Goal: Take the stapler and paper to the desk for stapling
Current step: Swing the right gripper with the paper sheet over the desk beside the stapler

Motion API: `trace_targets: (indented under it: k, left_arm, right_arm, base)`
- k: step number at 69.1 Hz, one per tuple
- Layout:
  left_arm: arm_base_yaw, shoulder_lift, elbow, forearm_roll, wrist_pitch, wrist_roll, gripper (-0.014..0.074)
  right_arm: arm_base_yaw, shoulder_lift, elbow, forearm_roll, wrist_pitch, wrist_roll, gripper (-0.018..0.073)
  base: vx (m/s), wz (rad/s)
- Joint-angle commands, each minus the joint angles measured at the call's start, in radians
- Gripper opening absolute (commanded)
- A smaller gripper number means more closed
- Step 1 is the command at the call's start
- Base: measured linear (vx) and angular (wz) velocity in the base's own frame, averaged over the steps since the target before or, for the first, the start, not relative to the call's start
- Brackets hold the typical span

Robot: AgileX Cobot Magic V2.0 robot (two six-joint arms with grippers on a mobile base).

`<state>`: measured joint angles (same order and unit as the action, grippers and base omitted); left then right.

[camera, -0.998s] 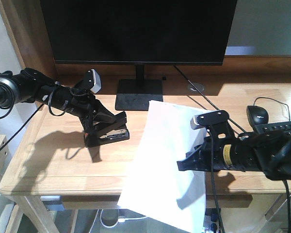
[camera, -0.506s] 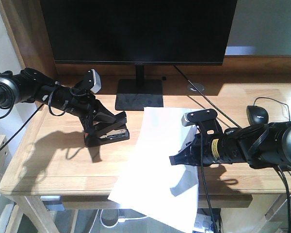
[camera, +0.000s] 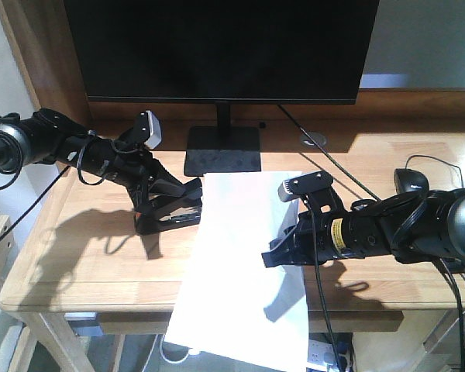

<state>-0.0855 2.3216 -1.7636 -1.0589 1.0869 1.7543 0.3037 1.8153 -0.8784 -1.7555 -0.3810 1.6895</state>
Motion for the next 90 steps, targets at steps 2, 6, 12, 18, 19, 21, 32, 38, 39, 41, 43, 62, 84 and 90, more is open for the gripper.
trace_targets:
  k: [2, 6, 12, 18, 19, 21, 32, 38, 39, 41, 43, 62, 84, 90]
  left_arm:
    - [-0.002, -0.068, -0.027, -0.058, 0.024, -0.009, -0.0006]
    - [-0.002, -0.068, -0.027, -0.058, 0.024, -0.009, -0.0006]
    - [-0.002, -0.068, -0.027, -0.058, 0.024, -0.009, -0.0006]
    - [-0.002, -0.068, -0.027, -0.058, 0.024, -0.009, -0.0006]
    - [-0.002, -0.068, -0.027, -0.058, 0.024, -0.009, -0.0006]
    - [-0.002, -0.068, -0.027, -0.058, 0.024, -0.009, -0.0006]
    - [-0.002, -0.068, -0.027, -0.058, 0.024, -0.009, -0.0006]
    - [-0.002, -0.068, -0.027, -0.058, 0.024, -0.009, -0.0006]
    - [-0.002, -0.068, -0.027, -0.058, 0.024, -0.009, -0.0006]
    - [-0.002, -0.068, -0.027, -0.058, 0.024, -0.009, -0.0006]
    - [-0.002, -0.068, -0.027, -0.058, 0.024, -0.009, -0.0006]
    - [-0.002, -0.068, -0.027, -0.058, 0.024, -0.009, -0.0006]
    - [-0.002, -0.068, -0.027, -0.058, 0.024, -0.009, -0.0006]
    - [-0.002, -0.068, -0.027, -0.058, 0.024, -0.009, -0.0006]
  right_arm:
    - [-0.004, -0.037, -0.037, -0.007, 0.016, -0.025, -0.0005]
    - [-0.004, -0.030, -0.052, -0.007, 0.017, -0.024, -0.0005]
    - [-0.004, -0.013, -0.077, -0.007, 0.015, -0.016, -0.0005]
    - [-0.004, 0.008, -0.101, -0.006, 0.026, 0.005, -0.0005]
    - [-0.004, 0.011, -0.105, -0.006, 0.030, 0.010, -0.0005]
    - [-0.004, 0.020, -0.108, -0.007, 0.038, 0.018, -0.0005]
    - [-0.004, 0.054, -0.128, -0.007, 0.059, 0.020, -0.0005]
    - [-0.004, 0.065, -0.140, -0.006, 0.055, 0.019, -0.0005]
    - [-0.004, 0.068, -0.142, -0.006, 0.054, 0.020, -0.0005]
    - [-0.004, 0.072, -0.148, -0.006, 0.052, 0.020, -0.0005]
    - [-0.004, 0.075, -0.153, -0.006, 0.052, 0.020, -0.0005]
    - [-0.004, 0.112, -0.206, -0.006, 0.048, 0.017, -0.0005]
    - [-0.004, 0.202, -0.332, -0.005, 0.043, 0.029, -0.0005]
    - [0.000, 0.222, -0.365, -0.006, 0.041, 0.031, -0.0005]
  base:
    - [0.00, 0.00]
    - [0.00, 0.00]
    - [0.00, 0.00]
    - [0.00, 0.00]
    - [0.00, 0.00]
    - [0.00, 0.00]
    - [0.00, 0.00]
    - [0.00, 0.00]
    - [0.00, 0.00]
    - [0.00, 0.00]
    - [0.00, 0.00]
    - [0.00, 0.00]
    - [0.00, 0.00]
    - [0.00, 0.00]
